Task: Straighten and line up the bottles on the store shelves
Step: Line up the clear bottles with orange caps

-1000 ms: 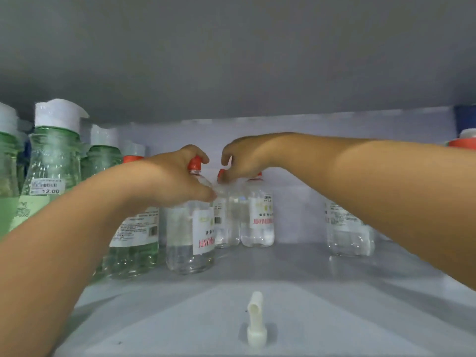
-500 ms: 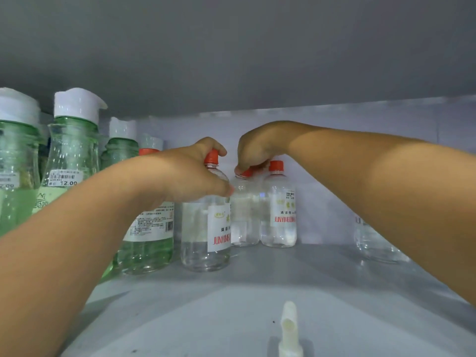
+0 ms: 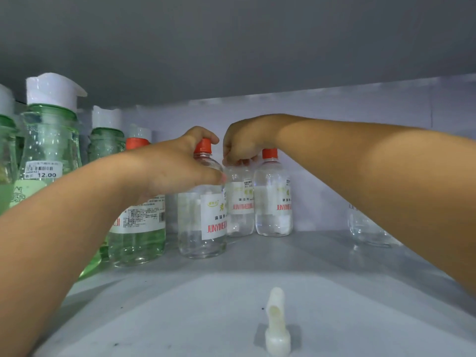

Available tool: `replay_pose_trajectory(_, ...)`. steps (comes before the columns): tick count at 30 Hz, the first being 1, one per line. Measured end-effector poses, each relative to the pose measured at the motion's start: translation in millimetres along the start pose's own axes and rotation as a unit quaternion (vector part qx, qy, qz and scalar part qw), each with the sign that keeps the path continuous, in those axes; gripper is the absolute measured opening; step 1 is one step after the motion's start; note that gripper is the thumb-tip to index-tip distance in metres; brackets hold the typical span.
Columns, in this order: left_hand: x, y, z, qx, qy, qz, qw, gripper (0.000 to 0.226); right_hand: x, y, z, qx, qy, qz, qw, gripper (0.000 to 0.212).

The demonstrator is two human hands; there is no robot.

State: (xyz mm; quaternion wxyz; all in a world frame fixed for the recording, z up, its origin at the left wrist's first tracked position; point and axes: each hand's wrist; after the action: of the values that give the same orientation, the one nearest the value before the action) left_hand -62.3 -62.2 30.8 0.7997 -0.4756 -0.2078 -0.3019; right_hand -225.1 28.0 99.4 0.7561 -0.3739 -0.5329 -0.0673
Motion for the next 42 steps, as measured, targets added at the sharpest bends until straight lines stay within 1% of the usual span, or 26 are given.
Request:
replay_pose_trajectory(3,-1.5,-0.6,0.3,-0.002,0.009,-0.002,1.0,0.065,-11.6,0.7,-5.5,-0.018,0.027,0.041,0.999,0.04)
replay_pose_trajectory(6,-2.0,-1.1,-0.4,-0.002,0.012,-0.002,1.0,0.064,-14.5,4.3,-8.5,-0.026,0.043,0.063,0.997,0.038)
replay_pose_trajectory(16,-5.2,-2.4,-2.2,-0.009,0.046,-0.005,0.999,0.06,-14.2,9.2,-10.3,-0.034,0.034,0.059,0.997,0.044)
replay_pose_trajectory(18,-9.1,-1.1,-0.9,-0.005,0.066,0.003,0.998,0.056,-9.1,19.5,-7.2,-0.017,0.026,0.054,0.998,0.051)
replay_pose_trajectory(20,-13.7,-0.4,1.0,-0.006,0.078,0.013,0.997,0.052,7.4,28.9,3.9,-0.007,0.022,0.098,0.995,0.055)
replay_pose_trajectory(22,-16.6,-1.2,1.5,-0.007,0.082,0.019,0.996,0.051,27.7,38.7,21.4,-0.027,0.001,0.131,0.991,0.046)
replay_pose_trajectory(23,-17.1,-1.5,1.4,-0.008,0.083,0.021,0.996,0.052,33.2,42.2,31.7,-0.05,-0.019,0.116,0.992,0.04)
replay_pose_trajectory(26,-16.7,0.1,2.1,-0.007,0.09,0.022,0.996,0.052,23.5,53.5,51.6,-0.101,-0.12,0.014,0.987,0.029)
replay_pose_trajectory(27,-16.8,0.5,2.8,-0.009,0.094,0.021,0.995,0.052,16.3,55.9,55.1,-0.108,-0.152,0.001,0.982,0.027)
replay_pose_trajectory(28,-17.0,1.3,3.5,-0.012,0.096,0.022,0.995,0.053,9.7,56.7,56.7,-0.11,-0.177,0.004,0.978,0.026)
replay_pose_trajectory(31,-18.6,1.9,3.1,-0.012,0.113,0.025,0.993,0.052,-1.5,51.6,57.1,-0.133,-0.185,0.046,0.973,0.022)
replay_pose_trajectory(35,-24.7,0.1,1.3,-0.016,0.151,0.035,0.988,0.048,-15.1,44.2,48.7,-0.163,-0.112,0.098,0.975,0.034)
replay_pose_trajectory(38,-27.7,-0.3,2.1,-0.022,0.162,0.036,0.986,0.048,-18.9,41.9,46.9,-0.163,-0.101,0.115,0.975,0.035)
replay_pose_trajectory(42,-29.6,-0.1,2.1,-0.029,0.18,0.036,0.983,0.05,-21.0,42.4,50.7,-0.162,-0.118,0.128,0.971,0.036)
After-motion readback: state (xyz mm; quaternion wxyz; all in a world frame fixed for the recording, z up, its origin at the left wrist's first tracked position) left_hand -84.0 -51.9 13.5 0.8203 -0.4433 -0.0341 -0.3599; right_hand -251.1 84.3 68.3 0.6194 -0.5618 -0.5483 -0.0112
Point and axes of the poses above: each hand's wrist, its own y-axis away from the middle knuckle, its own x-axis out of the back of the hand, z = x × y, and after that the axes turned 12 degrees about z, right-handed
